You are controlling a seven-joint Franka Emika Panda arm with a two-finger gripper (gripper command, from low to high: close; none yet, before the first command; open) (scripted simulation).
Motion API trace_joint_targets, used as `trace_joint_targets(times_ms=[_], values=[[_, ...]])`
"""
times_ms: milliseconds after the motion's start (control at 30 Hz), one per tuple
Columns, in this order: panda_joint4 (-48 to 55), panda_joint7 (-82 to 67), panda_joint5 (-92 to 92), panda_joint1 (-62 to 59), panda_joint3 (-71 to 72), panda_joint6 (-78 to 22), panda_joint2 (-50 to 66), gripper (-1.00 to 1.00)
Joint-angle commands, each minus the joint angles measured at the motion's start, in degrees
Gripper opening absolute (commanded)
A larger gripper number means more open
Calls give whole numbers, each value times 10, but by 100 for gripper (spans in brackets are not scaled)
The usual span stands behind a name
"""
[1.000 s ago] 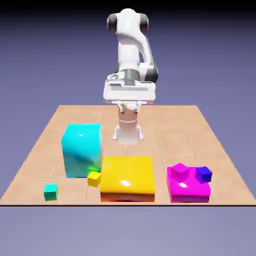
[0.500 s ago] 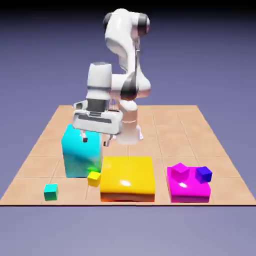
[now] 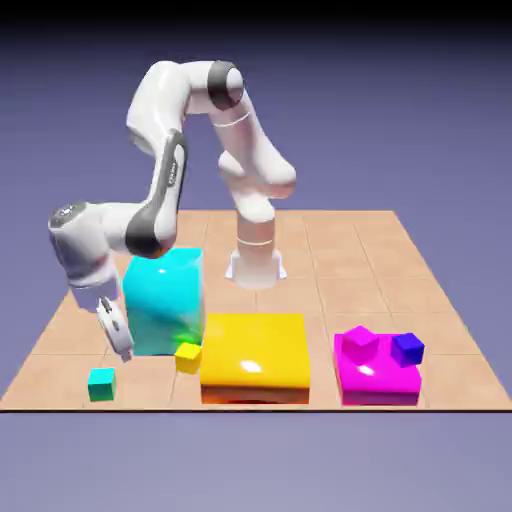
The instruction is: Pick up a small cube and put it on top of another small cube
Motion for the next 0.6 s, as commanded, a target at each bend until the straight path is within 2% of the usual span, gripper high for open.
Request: trace_joint_targets(times_ms=[0,167,300,333,467,567], values=[[18,12,0,-17,7,-16,21,0],[109,74,3,-101,42,-96,125,0],[84,78,-6,-90,34,-24,178,0],[84,78,-6,-90,34,-24,178,-100],[114,78,3,-106,44,-99,133,-100],[55,113,52,-57,73,-74,72,-100]])
